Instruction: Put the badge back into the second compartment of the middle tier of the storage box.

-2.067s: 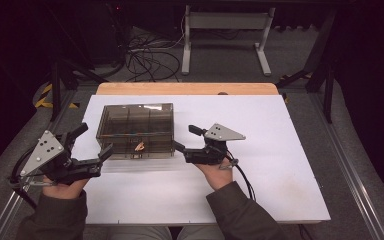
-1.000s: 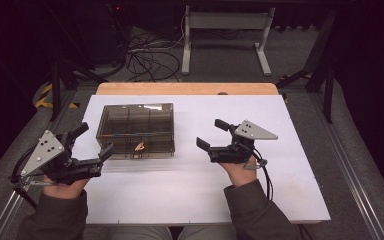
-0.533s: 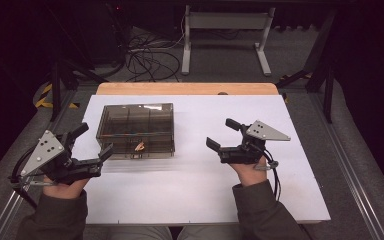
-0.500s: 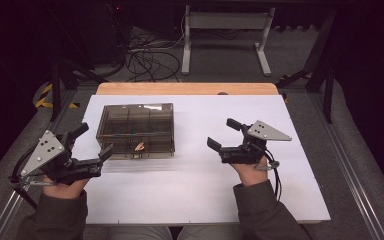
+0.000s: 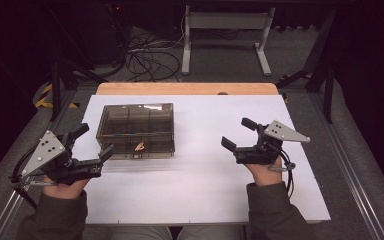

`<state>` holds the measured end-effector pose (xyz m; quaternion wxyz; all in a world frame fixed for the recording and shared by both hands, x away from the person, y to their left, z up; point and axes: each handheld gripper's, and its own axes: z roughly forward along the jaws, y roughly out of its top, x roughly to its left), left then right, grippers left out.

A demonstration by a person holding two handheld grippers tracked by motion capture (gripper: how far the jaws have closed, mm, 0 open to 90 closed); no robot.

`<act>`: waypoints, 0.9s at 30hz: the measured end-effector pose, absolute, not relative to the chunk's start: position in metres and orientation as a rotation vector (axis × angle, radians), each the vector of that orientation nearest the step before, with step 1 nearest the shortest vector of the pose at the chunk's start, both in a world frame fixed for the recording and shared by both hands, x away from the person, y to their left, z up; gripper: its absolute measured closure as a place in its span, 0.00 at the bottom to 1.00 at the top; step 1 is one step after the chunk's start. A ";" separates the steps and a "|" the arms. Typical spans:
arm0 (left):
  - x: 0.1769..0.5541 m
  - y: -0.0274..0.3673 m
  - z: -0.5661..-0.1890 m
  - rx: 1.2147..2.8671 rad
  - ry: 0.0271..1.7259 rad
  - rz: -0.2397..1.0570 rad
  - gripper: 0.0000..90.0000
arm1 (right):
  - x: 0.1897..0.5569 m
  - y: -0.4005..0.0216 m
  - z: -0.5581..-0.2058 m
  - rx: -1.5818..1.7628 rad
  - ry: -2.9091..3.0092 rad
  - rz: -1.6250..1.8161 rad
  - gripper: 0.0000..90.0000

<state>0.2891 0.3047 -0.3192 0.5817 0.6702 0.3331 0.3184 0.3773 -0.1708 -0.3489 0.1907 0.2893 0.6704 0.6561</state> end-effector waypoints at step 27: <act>0.289 0.305 -0.321 1.576 0.766 0.734 0.04 | 0.368 -0.216 -0.340 0.854 1.813 1.823 0.00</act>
